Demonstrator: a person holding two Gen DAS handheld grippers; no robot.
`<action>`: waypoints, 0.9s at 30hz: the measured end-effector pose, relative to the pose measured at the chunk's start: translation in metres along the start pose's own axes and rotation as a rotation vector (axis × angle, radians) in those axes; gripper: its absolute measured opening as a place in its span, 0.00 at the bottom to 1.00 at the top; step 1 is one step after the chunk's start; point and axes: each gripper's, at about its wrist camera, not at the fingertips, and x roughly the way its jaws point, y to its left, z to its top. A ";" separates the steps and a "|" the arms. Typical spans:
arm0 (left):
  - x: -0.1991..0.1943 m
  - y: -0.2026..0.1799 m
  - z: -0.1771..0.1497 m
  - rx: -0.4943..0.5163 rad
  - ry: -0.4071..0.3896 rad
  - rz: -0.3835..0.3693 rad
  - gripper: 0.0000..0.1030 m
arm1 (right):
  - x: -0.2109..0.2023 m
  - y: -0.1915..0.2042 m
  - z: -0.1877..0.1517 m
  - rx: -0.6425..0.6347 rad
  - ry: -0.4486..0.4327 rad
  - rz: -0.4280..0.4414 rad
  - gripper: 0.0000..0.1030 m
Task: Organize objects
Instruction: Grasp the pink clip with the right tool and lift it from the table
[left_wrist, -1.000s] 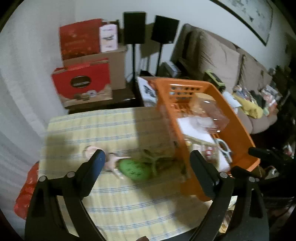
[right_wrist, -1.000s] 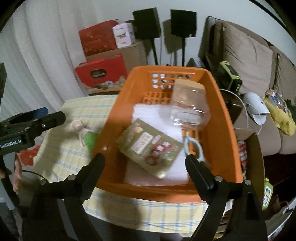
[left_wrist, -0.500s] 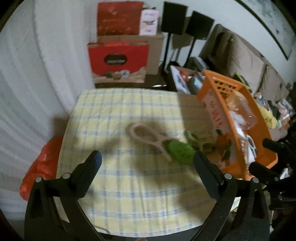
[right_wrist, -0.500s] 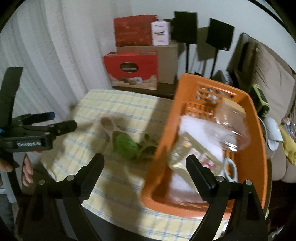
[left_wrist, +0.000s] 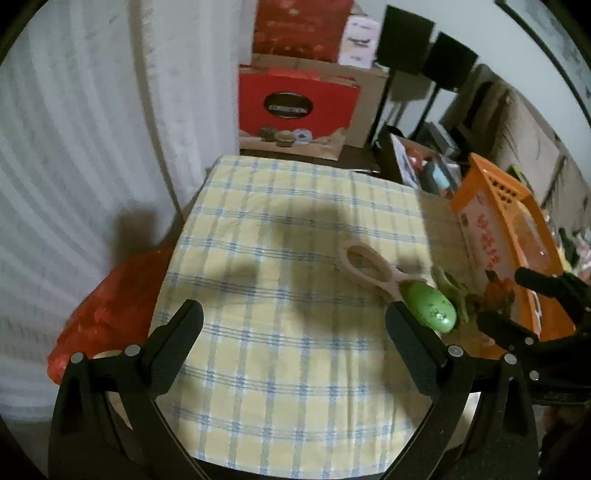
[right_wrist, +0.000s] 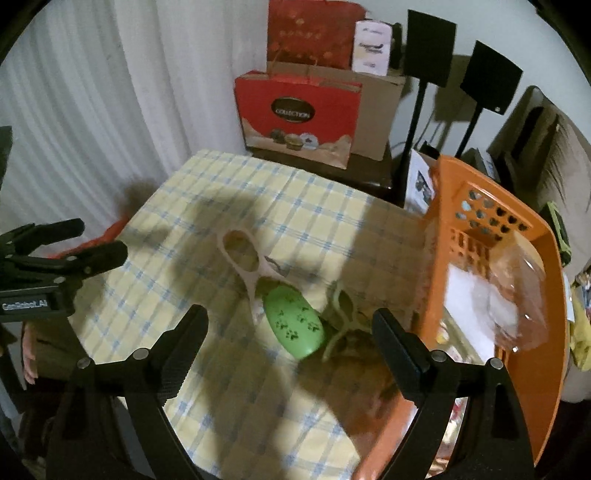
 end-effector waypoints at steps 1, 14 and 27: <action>0.004 0.004 0.000 -0.009 0.012 -0.009 0.96 | 0.003 0.001 0.002 0.000 0.002 0.003 0.89; 0.040 0.018 0.004 -0.051 0.066 -0.028 0.96 | 0.071 0.030 0.028 -0.068 0.092 0.011 0.88; 0.052 0.043 0.004 -0.112 0.076 -0.049 0.96 | 0.130 0.040 0.040 -0.126 0.185 0.009 0.70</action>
